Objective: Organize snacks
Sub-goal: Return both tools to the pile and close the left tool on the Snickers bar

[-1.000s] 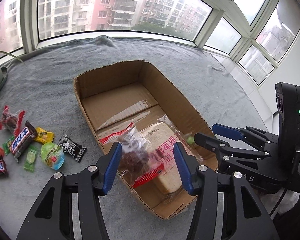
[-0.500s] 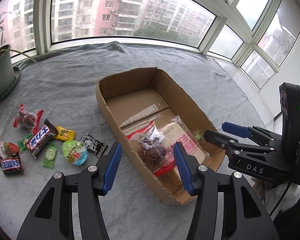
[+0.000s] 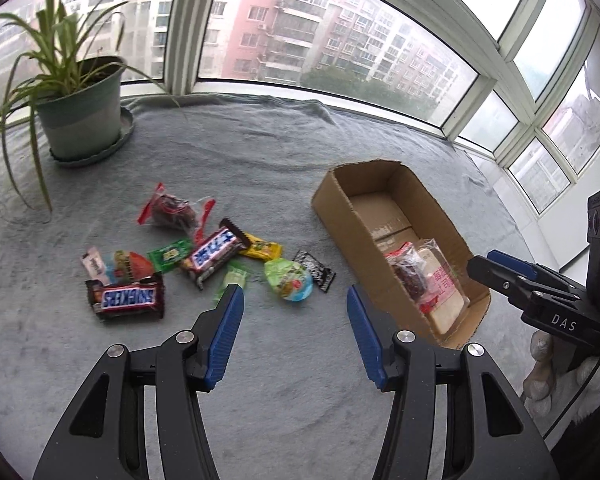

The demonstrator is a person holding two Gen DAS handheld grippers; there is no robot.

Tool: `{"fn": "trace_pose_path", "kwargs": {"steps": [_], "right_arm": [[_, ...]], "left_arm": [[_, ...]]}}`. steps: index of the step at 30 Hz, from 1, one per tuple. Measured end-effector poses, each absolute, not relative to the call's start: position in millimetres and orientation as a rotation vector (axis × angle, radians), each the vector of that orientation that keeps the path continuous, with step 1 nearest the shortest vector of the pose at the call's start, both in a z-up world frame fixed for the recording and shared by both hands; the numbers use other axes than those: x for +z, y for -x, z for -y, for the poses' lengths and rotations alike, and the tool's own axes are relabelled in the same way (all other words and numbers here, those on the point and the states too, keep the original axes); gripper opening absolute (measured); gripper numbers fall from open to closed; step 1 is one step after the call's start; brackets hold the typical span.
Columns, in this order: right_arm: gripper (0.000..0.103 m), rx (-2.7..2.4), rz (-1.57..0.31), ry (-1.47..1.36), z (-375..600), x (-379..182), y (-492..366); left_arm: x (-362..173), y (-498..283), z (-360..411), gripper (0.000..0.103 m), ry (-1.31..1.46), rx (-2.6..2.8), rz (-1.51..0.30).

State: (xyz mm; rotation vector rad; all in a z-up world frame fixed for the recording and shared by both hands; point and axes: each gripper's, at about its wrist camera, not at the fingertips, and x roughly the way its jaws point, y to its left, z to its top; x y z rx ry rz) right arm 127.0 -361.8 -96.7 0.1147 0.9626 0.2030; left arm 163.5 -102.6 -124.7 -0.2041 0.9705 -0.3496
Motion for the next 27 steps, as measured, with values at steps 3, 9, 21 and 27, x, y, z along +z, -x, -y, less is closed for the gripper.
{"fn": "trace_pose_path", "kwargs": {"steps": [3, 9, 21, 27], "right_arm": [[0.072, 0.218, -0.968, -0.111, 342.3, -96.9, -128.2], [0.073, 0.241, -0.975, -0.101, 303.4, -96.0, -131.9], [0.073, 0.241, -1.022, -0.229, 267.3, -110.4, -153.5], [0.073, 0.205, -1.082, -0.309, 266.5, -125.3, -173.3]], "left_arm": [[-131.1, -162.9, 67.2, 0.053, 0.242, -0.296, -0.988], [-137.0, -165.9, 11.5, 0.053, 0.273, -0.235, -0.989], [-135.1, -187.2, -55.9, 0.053, 0.283, -0.217, -0.982], [-133.2, -206.1, -70.7, 0.053, 0.277, -0.234, -0.985]]}}
